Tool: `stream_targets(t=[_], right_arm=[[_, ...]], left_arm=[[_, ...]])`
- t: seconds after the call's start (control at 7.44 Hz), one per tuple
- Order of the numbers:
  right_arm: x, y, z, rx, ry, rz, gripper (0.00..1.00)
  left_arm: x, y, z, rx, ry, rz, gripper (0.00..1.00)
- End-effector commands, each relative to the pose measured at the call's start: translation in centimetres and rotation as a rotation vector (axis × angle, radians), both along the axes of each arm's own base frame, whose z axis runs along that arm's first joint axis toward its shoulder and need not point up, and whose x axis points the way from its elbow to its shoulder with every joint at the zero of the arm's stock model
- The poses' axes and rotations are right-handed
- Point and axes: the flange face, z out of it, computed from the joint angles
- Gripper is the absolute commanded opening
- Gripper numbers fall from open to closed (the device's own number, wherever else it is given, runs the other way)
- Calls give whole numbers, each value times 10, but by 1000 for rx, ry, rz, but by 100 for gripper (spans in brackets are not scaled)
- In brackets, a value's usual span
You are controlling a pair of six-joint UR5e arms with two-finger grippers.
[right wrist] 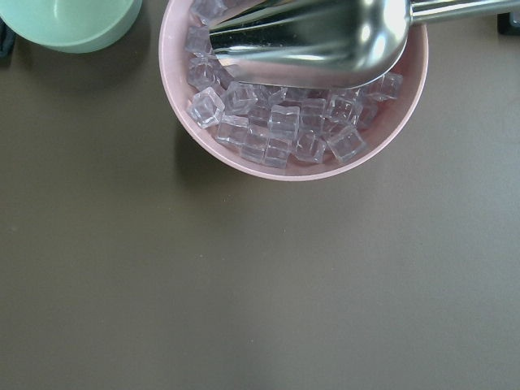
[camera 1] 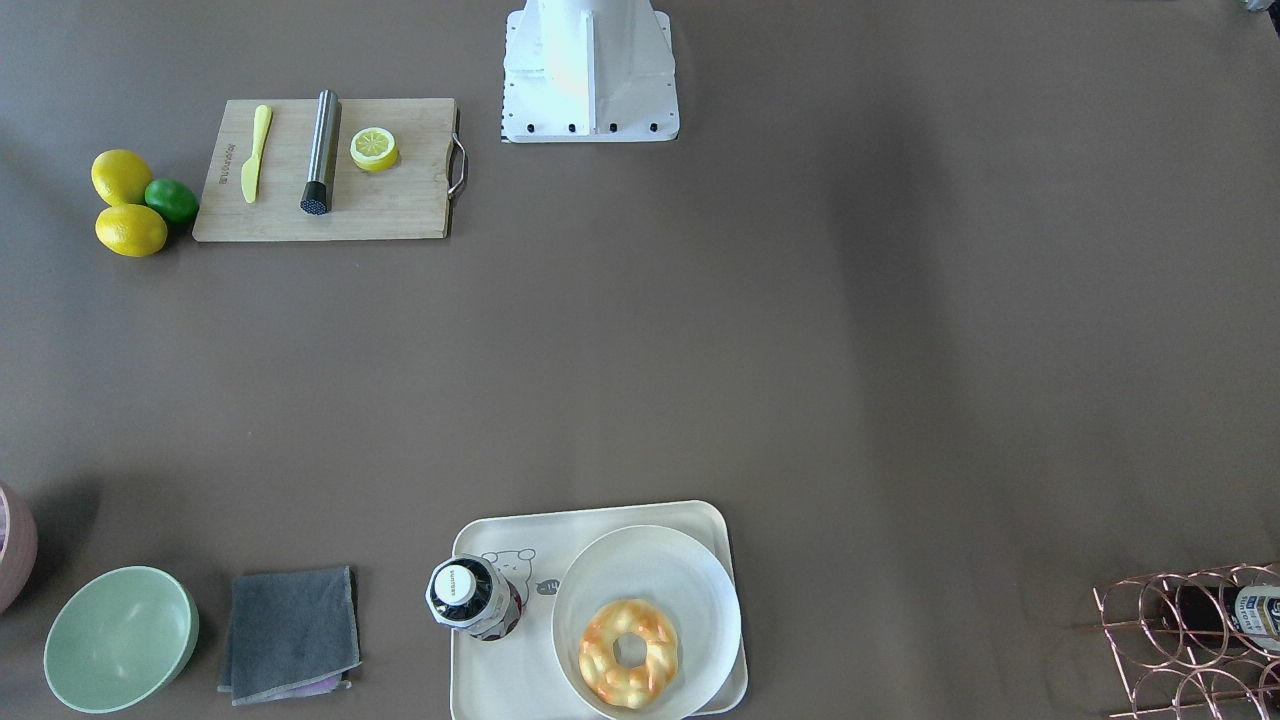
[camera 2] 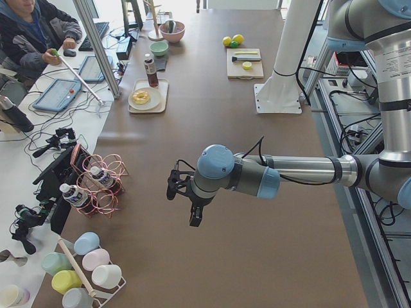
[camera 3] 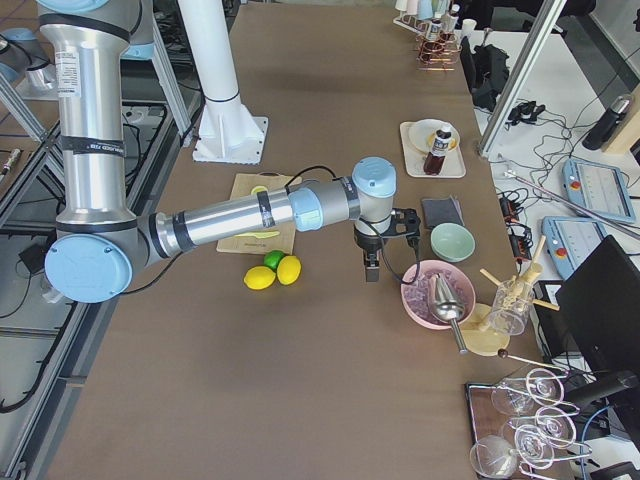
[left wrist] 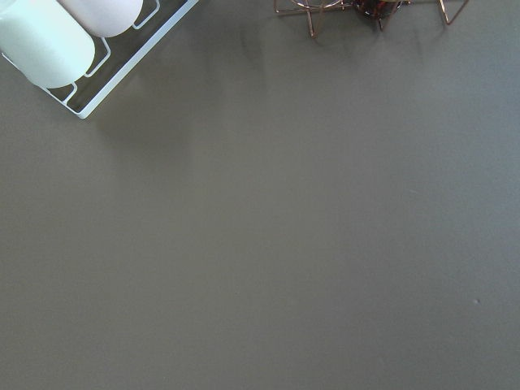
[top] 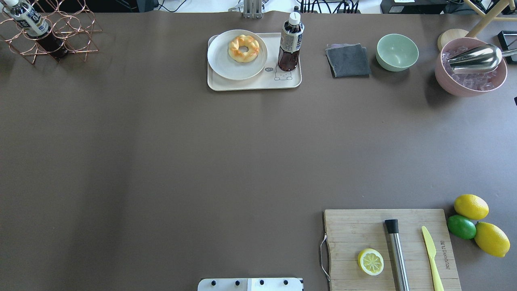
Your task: Place donut on tray
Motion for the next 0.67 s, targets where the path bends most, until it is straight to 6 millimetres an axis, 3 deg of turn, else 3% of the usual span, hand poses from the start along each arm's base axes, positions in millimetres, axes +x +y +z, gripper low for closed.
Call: stream_targets(t=[0.0, 0.27, 0.54], right_arm=[[34, 12, 42, 20, 25, -44, 100], [65, 18, 67, 31, 34, -46, 100], [82, 29, 72, 20, 7, -17, 100]], left_arm=[[0, 3, 5, -16, 1, 0, 98], [0, 1, 4, -21, 3, -6, 98], [1, 0, -2, -11, 6, -5, 98]])
